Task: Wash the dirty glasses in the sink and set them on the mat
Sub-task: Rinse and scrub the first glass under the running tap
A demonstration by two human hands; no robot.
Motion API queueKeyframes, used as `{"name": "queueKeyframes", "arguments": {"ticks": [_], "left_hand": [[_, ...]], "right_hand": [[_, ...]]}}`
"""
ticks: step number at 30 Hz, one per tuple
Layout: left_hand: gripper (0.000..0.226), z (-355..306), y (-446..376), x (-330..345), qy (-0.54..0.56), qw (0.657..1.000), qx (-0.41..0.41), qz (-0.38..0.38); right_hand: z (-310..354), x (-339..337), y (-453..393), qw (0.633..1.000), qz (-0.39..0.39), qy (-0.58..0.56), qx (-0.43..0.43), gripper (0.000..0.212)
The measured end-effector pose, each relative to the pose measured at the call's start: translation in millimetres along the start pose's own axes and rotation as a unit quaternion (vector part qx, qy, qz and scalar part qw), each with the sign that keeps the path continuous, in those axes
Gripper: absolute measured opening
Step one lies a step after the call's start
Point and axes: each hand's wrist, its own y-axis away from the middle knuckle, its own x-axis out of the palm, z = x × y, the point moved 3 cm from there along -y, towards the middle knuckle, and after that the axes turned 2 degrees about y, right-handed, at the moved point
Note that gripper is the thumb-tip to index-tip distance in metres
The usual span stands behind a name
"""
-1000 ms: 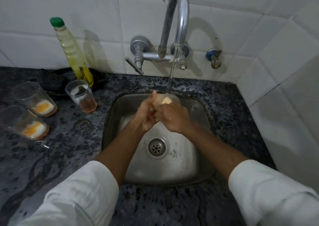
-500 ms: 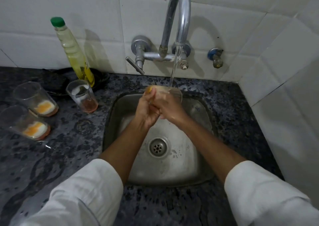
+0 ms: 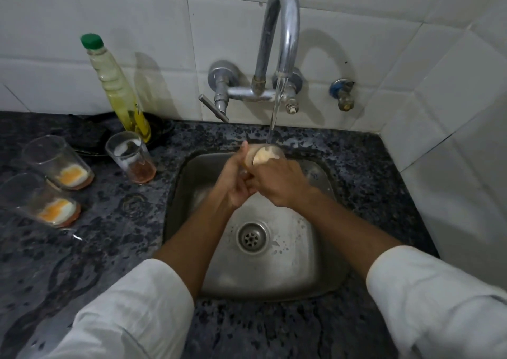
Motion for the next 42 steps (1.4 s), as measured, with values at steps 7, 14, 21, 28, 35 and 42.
{"name": "queueKeyframes", "arguments": {"ticks": [7, 14, 21, 28, 35, 42], "left_hand": [[0.029, 5.4, 3.5, 8.1, 0.128, 0.991, 0.029, -0.014], [0.064, -0.8, 11.5, 7.5, -0.218, 0.935, 0.214, -0.182], [0.071, -16.5, 16.6, 23.9, -0.422, 0.843, 0.333, -0.022], [0.074, -20.5, 10.2, 14.5, -0.22, 0.941, 0.241, -0.096], [0.055, 7.4, -1.1, 13.4, 0.009, 0.998, 0.05, 0.047], [0.047, -11.6, -11.0, 1.6, 0.015, 0.999, 0.041, -0.025]], "right_hand": [[10.4, 10.5, 2.0, 0.823, -0.081, -0.521, 0.209, 0.026], [8.1, 54.5, 3.8, 0.322, -0.043, -0.863, 0.386, 0.04], [9.3, 49.0, -2.3, 0.251, -0.083, -0.893, 0.364, 0.047], [-1.5, 30.6, 8.9, 0.463, -0.104, -0.833, 0.283, 0.024], [-3.6, -3.5, -1.3, 0.924, -0.106, -0.363, 0.065, 0.021], [-4.4, -2.5, -13.6, 0.982, 0.004, -0.167, -0.082, 0.023]]}}
